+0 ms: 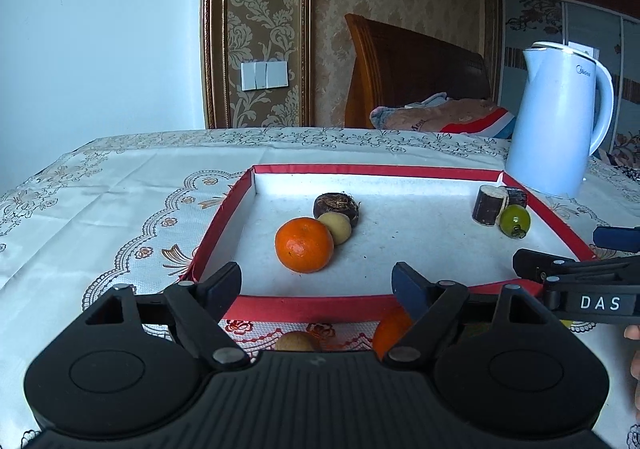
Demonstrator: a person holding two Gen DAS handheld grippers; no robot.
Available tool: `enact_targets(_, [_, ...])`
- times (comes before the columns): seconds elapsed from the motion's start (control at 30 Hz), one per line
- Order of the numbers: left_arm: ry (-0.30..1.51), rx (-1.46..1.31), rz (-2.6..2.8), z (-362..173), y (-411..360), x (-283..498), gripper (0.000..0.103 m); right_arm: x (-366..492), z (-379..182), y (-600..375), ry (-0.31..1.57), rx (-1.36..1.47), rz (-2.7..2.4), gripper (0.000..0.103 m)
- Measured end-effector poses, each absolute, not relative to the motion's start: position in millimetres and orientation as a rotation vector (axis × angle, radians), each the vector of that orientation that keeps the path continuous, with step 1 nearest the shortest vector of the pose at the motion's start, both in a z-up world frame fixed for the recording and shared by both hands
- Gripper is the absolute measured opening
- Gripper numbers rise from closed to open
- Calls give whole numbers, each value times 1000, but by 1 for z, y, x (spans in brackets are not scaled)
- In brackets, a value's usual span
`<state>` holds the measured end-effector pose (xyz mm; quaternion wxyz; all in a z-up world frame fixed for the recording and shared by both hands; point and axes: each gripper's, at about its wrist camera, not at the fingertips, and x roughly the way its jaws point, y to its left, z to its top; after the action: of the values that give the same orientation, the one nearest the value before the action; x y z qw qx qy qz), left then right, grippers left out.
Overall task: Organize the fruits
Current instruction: 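Lift both open tools out of the tray toward the remaining produce, then lower the left tool toward a brown potato while the right tool approaches a green tomato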
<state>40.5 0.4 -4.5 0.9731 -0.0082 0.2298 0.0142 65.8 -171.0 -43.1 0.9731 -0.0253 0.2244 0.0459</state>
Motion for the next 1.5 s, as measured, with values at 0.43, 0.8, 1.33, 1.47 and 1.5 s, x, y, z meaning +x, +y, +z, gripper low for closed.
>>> enact_targets(0.43, [487,-95,30,-4,23,20,83,43,-41,-213,470,145,73,103])
enact_targets(0.8, [605,-90,72,-17,28,32,83,32,-44,-202,502,66,133,103])
enact_targets(1.33, [653,-49,80,-23,21,38,83,40,-51,-194,581,26,147,103])
enact_targets(1.47, [654,-41,85,-23,21,39,83,45,-54,-190,612,5,143,102])
enact_targets(1.5, [655,-39,87,-23,20,39,83,46,-55,-190,621,3,146,101])
